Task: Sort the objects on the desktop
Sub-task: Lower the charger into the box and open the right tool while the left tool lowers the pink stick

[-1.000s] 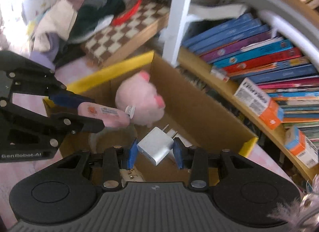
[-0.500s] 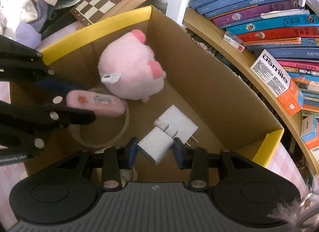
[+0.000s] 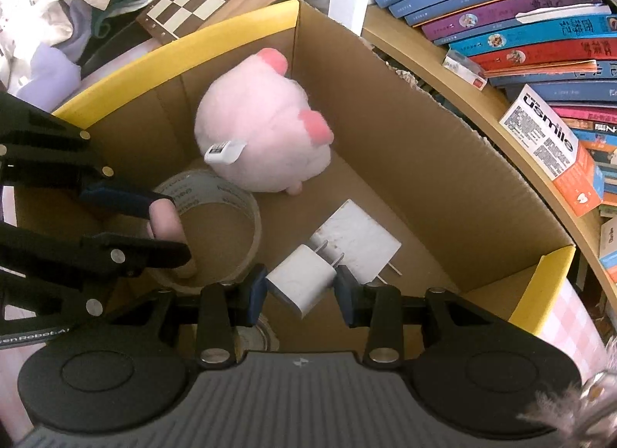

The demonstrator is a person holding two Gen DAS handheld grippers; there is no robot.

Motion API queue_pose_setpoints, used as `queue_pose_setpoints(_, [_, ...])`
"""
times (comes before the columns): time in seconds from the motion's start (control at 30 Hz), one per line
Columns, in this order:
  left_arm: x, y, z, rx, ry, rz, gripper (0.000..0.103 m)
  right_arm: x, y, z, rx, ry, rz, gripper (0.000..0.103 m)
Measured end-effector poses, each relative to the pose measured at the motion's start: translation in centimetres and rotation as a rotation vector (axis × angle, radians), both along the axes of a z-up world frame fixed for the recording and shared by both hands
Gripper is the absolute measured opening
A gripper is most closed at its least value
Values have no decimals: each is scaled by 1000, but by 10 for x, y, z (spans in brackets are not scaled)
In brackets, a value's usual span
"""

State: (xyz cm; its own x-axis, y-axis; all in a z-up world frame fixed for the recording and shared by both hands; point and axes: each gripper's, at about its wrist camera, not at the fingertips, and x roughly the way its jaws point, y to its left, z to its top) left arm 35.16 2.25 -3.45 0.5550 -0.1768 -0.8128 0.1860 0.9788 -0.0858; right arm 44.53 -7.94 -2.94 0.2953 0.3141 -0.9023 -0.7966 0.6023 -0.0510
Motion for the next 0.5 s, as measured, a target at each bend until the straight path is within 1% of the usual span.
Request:
queue_pose_setpoints(0.13, [0,0,1,6,-3,-1,23,0,0,-1,4,3,-3,36])
queue_pose_setpoints(0.17, [-1,-1,2,17,-12,-1,23,0,0,-1,7,4,-4,36])
queue_pose_setpoints(0.2, [-2,-2,3,32,-22,-1,27,0,0,-1,11,3,-5,36])
queue_pose_setpoints(0.23, [-2,-3,4,46,-30,2,27,-1,0,0,16,-3,-6,37])
queue_pose_setpoints(0.27, [-3,-4,6,56,-37,5,28,-3,0,0,18,-12,-6,38])
queue_pose_setpoints(0.33, [-5,-4,9,68,-51,8,33,-5,0,1,16,-28,-1,44])
queue_pose_setpoints(0.5, [-13,-5,19,76,-89,-6,35,-10,-7,9,46,-49,-6,49])
